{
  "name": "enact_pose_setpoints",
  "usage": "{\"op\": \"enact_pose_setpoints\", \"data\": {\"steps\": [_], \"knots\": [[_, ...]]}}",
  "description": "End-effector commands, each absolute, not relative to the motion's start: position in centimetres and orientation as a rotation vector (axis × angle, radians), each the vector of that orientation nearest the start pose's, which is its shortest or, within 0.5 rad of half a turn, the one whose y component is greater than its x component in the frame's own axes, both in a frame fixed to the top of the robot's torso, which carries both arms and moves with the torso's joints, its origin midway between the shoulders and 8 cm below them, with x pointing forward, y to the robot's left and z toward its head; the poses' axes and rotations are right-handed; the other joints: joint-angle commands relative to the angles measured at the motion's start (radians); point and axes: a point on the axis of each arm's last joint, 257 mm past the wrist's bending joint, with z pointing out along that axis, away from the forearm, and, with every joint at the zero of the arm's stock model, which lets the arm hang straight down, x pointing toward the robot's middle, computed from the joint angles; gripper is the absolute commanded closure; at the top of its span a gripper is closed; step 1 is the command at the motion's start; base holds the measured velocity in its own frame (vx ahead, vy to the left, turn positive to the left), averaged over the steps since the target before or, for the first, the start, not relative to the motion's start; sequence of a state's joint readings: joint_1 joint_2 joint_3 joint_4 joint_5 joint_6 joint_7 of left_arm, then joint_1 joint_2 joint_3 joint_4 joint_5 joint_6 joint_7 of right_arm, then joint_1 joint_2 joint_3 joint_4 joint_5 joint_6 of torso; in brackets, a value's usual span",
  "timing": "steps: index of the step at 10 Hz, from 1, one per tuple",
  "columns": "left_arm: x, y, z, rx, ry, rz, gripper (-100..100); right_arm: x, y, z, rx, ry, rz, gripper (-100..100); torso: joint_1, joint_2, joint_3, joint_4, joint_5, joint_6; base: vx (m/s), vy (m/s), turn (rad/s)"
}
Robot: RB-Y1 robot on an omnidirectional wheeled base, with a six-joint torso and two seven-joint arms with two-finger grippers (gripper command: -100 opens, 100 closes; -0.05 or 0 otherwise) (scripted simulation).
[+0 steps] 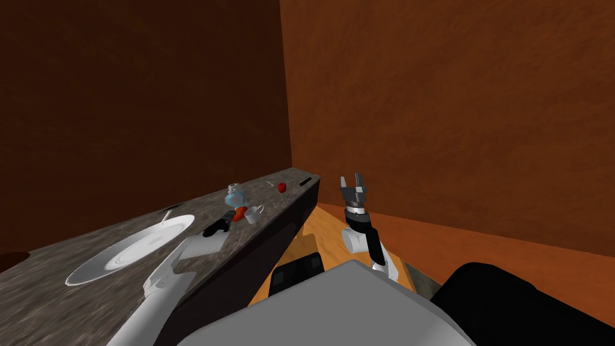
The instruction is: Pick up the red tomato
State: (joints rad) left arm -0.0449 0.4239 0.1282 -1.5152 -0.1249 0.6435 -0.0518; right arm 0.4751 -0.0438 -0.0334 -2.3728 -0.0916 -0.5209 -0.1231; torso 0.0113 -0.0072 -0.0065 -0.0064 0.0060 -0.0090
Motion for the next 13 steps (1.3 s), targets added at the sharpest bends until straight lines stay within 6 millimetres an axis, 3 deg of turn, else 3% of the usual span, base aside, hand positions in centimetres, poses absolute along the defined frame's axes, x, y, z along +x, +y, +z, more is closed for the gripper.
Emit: {"op": "enact_pose_setpoints", "data": {"steps": [1,2,3,4,7,8,9,11,12,13], "knots": [[48.2,48.2,-31.5,-1.326,1.624,-0.251,100,31.8,-28.6,7.7,0.604,0.470,1.488,0,0.000,0.000,0.000,0.000,0.000,0.000,0.088,-0.018,0.049],[48.6,47.7,-30.1,-1.302,1.609,-0.273,100,31.8,-28.6,7.7,0.604,0.469,1.488,0,0.001,-0.001,-0.001,0.000,0.000,0.000,0.038,-0.009,0.011],[46.8,46.9,-31.9,-1.333,1.656,-0.264,100,31.8,-28.6,7.7,0.604,0.469,1.488,0,0.000,0.000,0.000,0.001,0.000,0.002,0.081,-0.005,0.038],[46.2,46.8,-31.8,-1.328,1.657,-0.265,100,31.8,-28.6,7.7,0.604,0.470,1.488,0,0.001,-0.001,-0.001,0.000,0.001,0.001,0.093,-0.009,0.041],[46.7,45.8,-29.7,-1.289,1.634,-0.303,100,31.8,-28.6,7.7,0.604,0.469,1.488,0,0.000,0.002,-0.001,-0.004,0.004,0.003,0.011,-0.007,0.002],[44.6,45.0,-31.6,-1.322,1.686,-0.296,100,31.8,-28.6,7.7,0.604,0.469,1.488,0,0.000,0.003,-0.001,-0.003,0.004,0.003,0.059,-0.024,0.056],[44.2,44.6,-31.1,-1.311,1.684,-0.305,100,31.8,-28.6,7.7,0.604,0.469,1.488,0,-0.002,0.001,-0.002,-0.005,0.005,0.002,0.095,-0.030,0.050],[44.5,43.8,-29.5,-1.283,1.668,-0.333,100,31.8,-28.6,7.7,0.604,0.469,1.488,0,-0.001,-0.001,-0.003,-0.005,0.004,0.003,0.030,-0.001,-0.002],[44.4,43.9,-30.2,-1.294,1.673,-0.323,100,31.8,-28.6,7.7,0.604,0.469,1.488,0,-0.001,0.001,-0.002,-0.004,0.004,0.003,0.003,0.004,-0.011],[44.5,43.8,-30.0,-1.291,1.671,-0.327,0,31.8,-28.6,7.7,0.604,0.469,1.488,0,0.000,0.002,-0.002,-0.004,0.005,0.003,0.000,0.000,0.000]]}}
